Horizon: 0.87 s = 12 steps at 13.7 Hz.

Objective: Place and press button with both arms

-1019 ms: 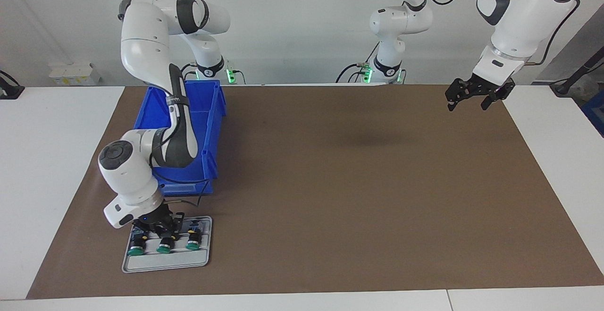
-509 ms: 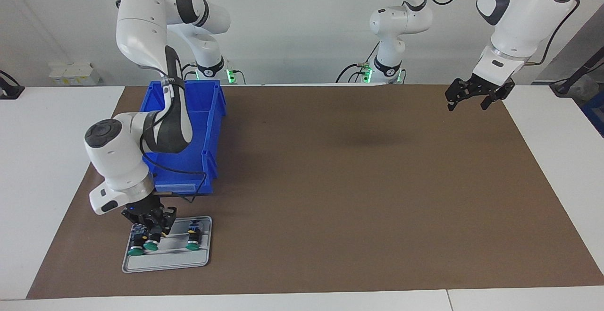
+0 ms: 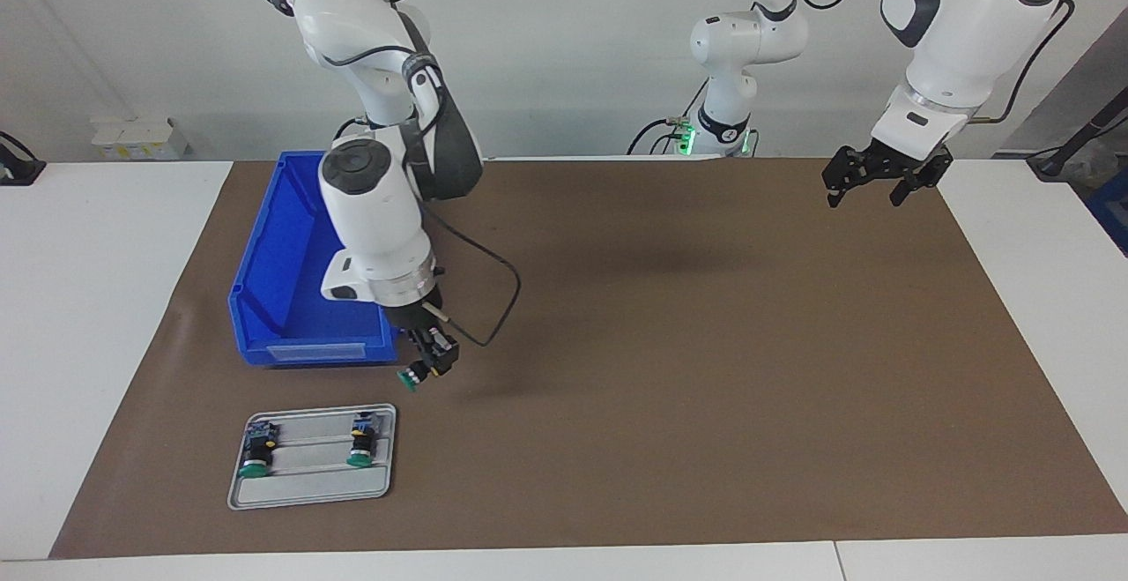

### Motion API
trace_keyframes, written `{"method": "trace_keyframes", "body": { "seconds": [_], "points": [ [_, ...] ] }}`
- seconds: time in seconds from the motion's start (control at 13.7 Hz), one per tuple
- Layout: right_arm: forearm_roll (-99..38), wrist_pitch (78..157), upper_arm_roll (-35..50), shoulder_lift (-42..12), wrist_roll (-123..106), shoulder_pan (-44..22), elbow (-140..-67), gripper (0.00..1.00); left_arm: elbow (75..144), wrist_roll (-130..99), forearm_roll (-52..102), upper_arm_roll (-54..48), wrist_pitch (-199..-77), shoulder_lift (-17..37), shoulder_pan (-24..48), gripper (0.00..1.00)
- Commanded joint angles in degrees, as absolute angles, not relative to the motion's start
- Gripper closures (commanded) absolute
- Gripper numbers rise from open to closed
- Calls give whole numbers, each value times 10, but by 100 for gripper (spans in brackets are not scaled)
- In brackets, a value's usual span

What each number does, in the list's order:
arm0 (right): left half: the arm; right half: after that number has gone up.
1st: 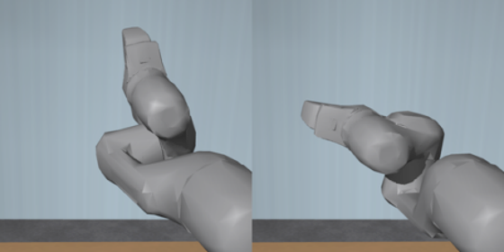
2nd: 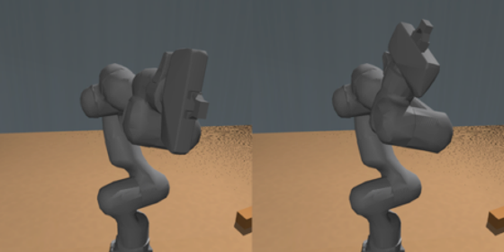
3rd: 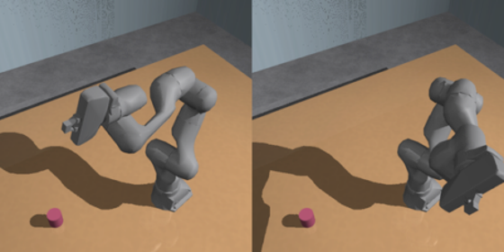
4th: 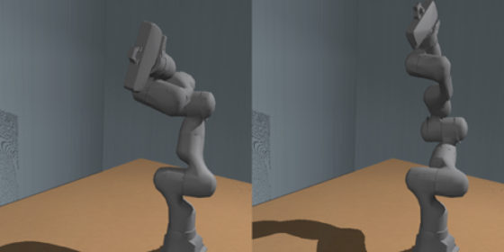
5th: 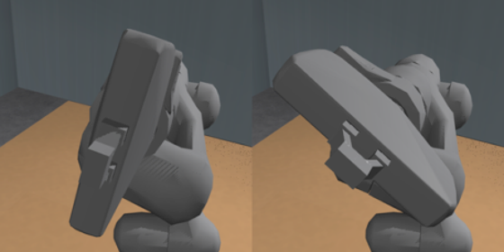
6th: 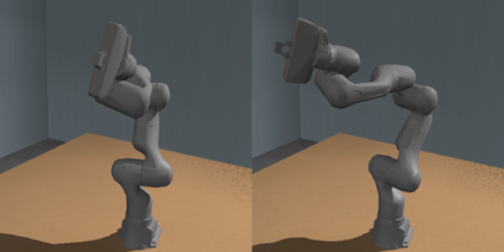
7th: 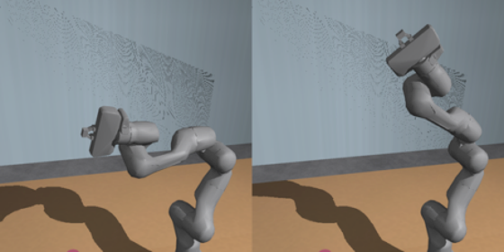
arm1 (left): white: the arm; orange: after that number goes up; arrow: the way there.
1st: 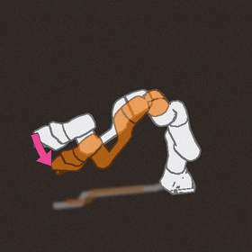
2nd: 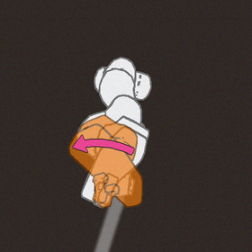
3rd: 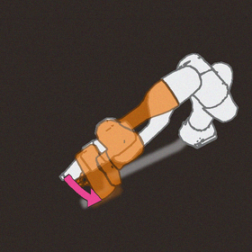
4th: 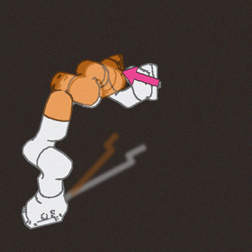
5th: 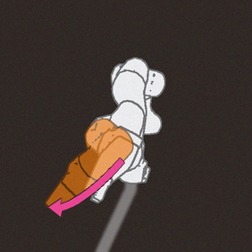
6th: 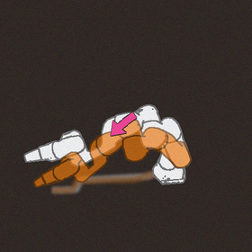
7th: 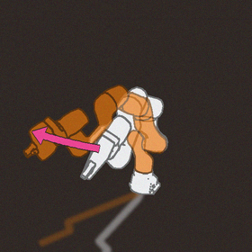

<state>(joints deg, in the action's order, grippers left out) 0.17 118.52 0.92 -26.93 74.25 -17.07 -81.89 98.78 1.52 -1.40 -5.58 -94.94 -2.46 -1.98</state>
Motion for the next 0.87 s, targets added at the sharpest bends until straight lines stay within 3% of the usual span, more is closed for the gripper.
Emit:
{"method": "trace_keyframes", "body": {
  "seconds": [0.0, 0.44, 0.8],
  "points": [
    [39, 1180, 5, -256, 922, -220, -826, 100, 1006, 6, -21, -54, -953, -41, -15, 0],
    [70, 1154, 11, -261, 1208, -322, -803, 100, 1006, 9, -21, -54, -955, -41, -7, 0],
    [79, 1137, 8, -330, 1393, -402, -751, 100, 1006, 12, -22, -54, -957, -41, 4, 0]
  ]
}}
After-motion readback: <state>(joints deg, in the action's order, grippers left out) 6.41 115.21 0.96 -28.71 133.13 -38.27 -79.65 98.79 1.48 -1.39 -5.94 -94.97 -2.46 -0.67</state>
